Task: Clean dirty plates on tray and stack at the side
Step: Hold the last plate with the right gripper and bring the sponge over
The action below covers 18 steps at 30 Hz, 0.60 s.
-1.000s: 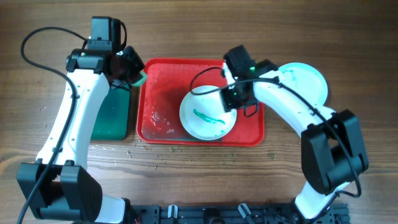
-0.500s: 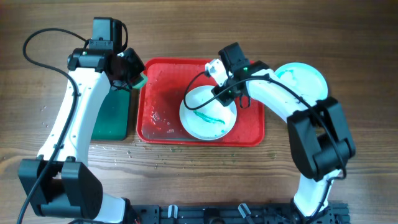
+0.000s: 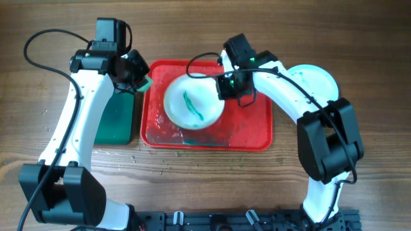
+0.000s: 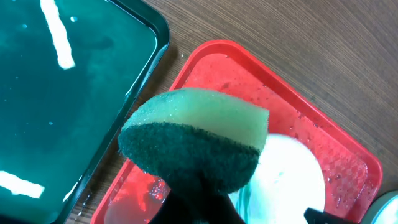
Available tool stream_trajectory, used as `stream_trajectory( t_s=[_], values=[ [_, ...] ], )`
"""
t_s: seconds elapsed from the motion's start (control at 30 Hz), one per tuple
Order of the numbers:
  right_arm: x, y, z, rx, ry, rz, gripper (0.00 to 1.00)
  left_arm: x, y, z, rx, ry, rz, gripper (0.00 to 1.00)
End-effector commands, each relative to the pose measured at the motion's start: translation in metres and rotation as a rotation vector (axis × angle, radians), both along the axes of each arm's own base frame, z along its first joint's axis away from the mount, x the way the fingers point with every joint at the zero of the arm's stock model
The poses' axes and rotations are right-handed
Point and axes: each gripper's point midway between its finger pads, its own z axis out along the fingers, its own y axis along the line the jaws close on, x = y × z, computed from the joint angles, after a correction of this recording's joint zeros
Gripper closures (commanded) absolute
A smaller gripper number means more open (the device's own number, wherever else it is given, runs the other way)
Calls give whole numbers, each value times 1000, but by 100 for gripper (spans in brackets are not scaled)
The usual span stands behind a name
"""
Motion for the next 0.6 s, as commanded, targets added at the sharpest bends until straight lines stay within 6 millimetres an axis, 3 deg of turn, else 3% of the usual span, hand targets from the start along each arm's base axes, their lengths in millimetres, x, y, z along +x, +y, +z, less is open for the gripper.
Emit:
stream_trajectory(
  t_s=[0.0,0.2,0.23,0.27,0.3,0.37,0.43,0.47,0.57],
  values=[
    [-12,7,-28,3,137,-225,96,-3,-4,-6,-19,26,-1,96],
    [-14,2,-50,-43,174,-295,94,-6,-6,-7,-19,39,-6,96],
    [-13,3,-51,-42,168,-282,82,-7,-8,-7,-18,39,-11,96],
    [-10,3,-51,-42,147,-251,55,-7,-10,-8,-18,40,-19,96],
    [-6,5,-50,-36,117,-214,49,-7,-14,-8,-17,41,-29,96],
    [3,9,-47,-19,57,-152,50,-5,-19,-9,-14,35,-41,96],
    [11,12,-46,-9,19,-129,61,-5,-21,-11,-2,35,-46,96],
    [11,13,-47,-8,19,-131,67,-5,-22,-12,1,38,-48,96],
    [5,11,-55,-21,55,-136,69,-6,-27,-17,2,54,-62,96]
  ],
)
